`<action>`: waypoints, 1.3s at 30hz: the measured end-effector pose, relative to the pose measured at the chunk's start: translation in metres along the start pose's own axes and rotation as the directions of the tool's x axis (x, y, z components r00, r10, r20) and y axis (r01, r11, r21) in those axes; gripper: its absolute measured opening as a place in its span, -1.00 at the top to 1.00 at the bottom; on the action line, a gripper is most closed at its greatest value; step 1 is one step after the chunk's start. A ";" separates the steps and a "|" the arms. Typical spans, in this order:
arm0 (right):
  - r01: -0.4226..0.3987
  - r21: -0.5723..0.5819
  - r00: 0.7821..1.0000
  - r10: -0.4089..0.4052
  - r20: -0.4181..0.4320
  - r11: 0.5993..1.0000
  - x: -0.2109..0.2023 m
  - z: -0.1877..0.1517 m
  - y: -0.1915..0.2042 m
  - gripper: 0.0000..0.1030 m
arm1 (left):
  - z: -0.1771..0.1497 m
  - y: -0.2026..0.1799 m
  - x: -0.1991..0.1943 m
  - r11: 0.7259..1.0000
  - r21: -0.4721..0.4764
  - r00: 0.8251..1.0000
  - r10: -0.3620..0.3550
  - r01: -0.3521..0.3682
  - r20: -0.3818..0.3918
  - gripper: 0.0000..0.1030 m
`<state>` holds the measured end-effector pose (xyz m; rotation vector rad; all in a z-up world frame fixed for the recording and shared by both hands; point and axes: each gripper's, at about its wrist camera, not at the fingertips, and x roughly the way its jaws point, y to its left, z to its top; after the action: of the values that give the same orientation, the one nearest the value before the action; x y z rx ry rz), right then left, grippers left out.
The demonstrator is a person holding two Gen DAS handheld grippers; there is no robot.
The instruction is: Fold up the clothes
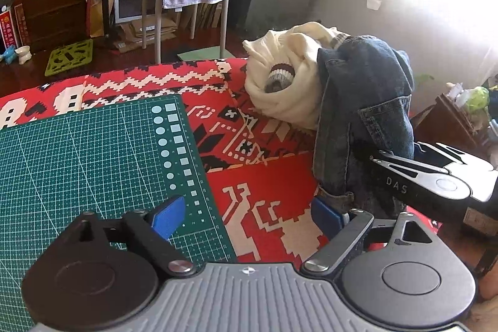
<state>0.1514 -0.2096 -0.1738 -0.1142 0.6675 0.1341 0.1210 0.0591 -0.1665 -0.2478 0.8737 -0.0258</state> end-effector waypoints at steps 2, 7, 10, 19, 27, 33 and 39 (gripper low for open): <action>0.014 -0.021 1.000 -0.014 0.019 1.000 -0.006 -0.001 0.007 0.11 | -0.002 0.003 -0.005 1.000 -0.001 1.000 -0.004 0.004 -0.002 -0.63; -0.005 -0.041 0.998 0.008 0.067 0.999 -0.033 0.001 0.022 0.64 | -0.011 0.016 -0.024 0.999 -0.032 1.000 -0.005 0.005 -0.002 -0.59; -0.038 -0.041 0.997 0.041 0.072 0.998 -0.048 0.002 0.032 0.68 | -0.018 0.026 -0.038 0.998 -0.055 1.000 -0.006 0.006 -0.001 -0.58; -0.139 -0.125 0.988 0.147 0.057 0.982 -0.107 -0.017 0.087 0.69 | -0.046 0.052 -0.089 0.996 -0.095 1.000 0.000 0.002 0.012 -0.58; -0.224 -0.169 0.973 0.230 0.016 0.960 -0.162 -0.055 0.153 0.69 | -0.081 0.073 -0.125 0.994 -0.108 0.999 0.030 -0.028 0.015 -0.58; -0.280 -0.188 0.959 0.283 -0.014 0.941 -0.183 -0.076 0.186 0.69 | -0.103 0.095 -0.148 0.982 -0.185 0.999 0.033 -0.030 0.016 -0.58; -0.349 -0.246 0.937 0.347 -0.053 0.904 -0.188 -0.087 0.219 0.69 | -0.118 0.109 -0.174 0.971 -0.234 0.998 0.052 -0.044 0.029 -0.58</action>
<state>-0.0827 -0.0229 -0.1383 -0.2401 0.6720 0.5653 -0.0895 0.1621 -0.1326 -0.4453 0.8476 0.1269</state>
